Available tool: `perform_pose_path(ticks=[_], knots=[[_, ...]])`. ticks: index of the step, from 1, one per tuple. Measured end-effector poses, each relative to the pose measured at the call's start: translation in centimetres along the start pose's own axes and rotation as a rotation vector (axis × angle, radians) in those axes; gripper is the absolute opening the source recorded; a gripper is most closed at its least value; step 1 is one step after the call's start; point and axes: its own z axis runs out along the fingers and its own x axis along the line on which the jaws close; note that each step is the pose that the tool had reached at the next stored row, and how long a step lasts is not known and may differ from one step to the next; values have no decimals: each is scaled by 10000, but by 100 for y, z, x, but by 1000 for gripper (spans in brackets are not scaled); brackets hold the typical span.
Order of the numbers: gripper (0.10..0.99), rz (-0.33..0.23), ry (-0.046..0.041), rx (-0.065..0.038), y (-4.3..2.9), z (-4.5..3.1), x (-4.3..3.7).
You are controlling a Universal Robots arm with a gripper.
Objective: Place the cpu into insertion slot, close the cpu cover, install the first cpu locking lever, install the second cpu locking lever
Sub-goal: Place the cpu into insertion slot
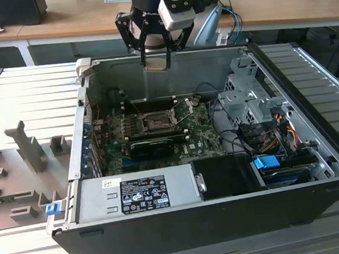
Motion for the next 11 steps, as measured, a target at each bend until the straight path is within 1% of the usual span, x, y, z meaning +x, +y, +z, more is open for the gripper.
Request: perform_pose_path(ticks=[11], knots=[[529, 388, -37, 5, 0, 0, 0]])
